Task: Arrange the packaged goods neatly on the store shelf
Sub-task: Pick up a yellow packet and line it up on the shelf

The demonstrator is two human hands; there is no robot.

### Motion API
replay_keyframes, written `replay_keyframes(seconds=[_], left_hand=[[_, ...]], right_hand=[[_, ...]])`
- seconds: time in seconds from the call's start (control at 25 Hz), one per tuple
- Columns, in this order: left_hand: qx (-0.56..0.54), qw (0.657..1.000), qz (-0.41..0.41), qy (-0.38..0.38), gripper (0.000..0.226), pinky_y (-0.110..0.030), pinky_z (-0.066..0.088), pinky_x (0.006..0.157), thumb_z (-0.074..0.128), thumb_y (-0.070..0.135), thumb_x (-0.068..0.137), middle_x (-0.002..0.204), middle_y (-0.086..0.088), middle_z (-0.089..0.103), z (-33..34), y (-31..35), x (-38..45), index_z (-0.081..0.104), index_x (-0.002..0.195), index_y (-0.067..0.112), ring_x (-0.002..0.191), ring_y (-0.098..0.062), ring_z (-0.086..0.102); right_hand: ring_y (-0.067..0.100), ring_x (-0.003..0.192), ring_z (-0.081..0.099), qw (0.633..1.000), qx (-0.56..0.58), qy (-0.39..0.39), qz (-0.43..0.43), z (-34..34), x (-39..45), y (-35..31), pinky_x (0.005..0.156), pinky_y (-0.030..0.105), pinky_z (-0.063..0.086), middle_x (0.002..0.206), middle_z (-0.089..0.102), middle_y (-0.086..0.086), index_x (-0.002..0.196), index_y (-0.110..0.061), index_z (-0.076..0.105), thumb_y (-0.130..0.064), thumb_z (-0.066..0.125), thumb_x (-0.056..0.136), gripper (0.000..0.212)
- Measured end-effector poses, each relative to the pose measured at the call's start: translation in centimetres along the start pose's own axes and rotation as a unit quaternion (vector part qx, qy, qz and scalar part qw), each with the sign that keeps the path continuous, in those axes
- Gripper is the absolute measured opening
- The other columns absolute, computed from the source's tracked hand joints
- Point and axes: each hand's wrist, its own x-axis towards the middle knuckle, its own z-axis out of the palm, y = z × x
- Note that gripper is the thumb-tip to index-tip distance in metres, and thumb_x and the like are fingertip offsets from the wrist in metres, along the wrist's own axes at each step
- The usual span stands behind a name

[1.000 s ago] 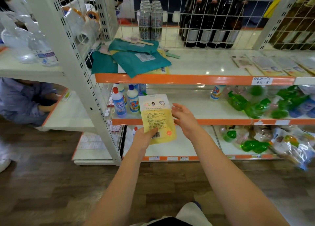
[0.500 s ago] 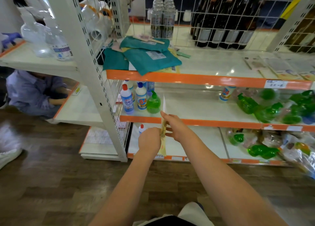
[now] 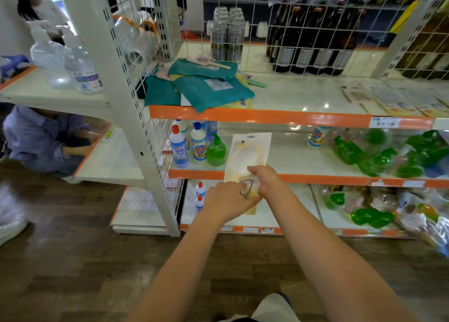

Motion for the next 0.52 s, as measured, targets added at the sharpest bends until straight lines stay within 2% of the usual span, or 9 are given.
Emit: replay_keyframes(seconds=[0.12, 0.2, 0.32, 0.52], left_hand=[[-0.064, 0.997, 0.007, 0.050, 0.047, -0.033, 0.045, 0.090, 0.040, 0.053, 0.094, 0.121, -0.001, 0.063, -1.6, -0.9, 1.1, 0.060, 0.122, 0.021, 0.110, -0.021, 0.056], [-0.073, 0.993, -0.005, 0.090, 0.041, -0.032, 0.045, 0.087, 0.041, 0.047, 0.096, 0.122, 0.000, 0.063, -2.0, -2.0, 2.0, 0.059, 0.122, 0.021, 0.110, -0.019, 0.057], [-0.104, 0.991, -0.012, 0.089, 0.037, -0.029, 0.042, 0.085, 0.042, 0.040, 0.097, 0.123, 0.000, 0.063, -1.5, -3.2, 3.2, 0.059, 0.123, 0.020, 0.110, -0.018, 0.057], [-0.098, 0.994, 0.006, 0.053, 0.034, -0.030, 0.042, 0.087, 0.045, 0.032, 0.097, 0.121, -0.005, 0.065, 1.5, -2.7, 5.1, 0.062, 0.120, 0.015, 0.111, -0.023, 0.058]], right_hand=[[0.029, 0.072, 0.060, 0.999, 0.047, -0.010, -0.009, -2.3, -0.3, -1.9, 0.066, 0.039, 0.052, 0.086, 0.062, 0.014, 0.109, -0.003, 0.055, 0.003, 0.057, 0.087, 0.023], [0.030, 0.076, 0.063, 0.998, 0.063, -0.018, -0.024, -4.1, -0.3, -2.7, 0.074, 0.042, 0.054, 0.090, 0.065, 0.015, 0.109, -0.003, 0.056, 0.002, 0.059, 0.086, 0.024], [0.033, 0.085, 0.065, 0.996, 0.075, -0.032, -0.038, -6.1, -0.5, -2.8, 0.082, 0.047, 0.054, 0.099, 0.067, 0.018, 0.113, -0.003, 0.058, 0.002, 0.061, 0.085, 0.029], [0.030, 0.080, 0.067, 0.993, 0.099, -0.030, -0.050, -9.1, -1.3, -2.2, 0.064, 0.038, 0.059, 0.095, 0.068, 0.016, 0.109, -0.006, 0.059, 0.002, 0.059, 0.087, 0.023]])
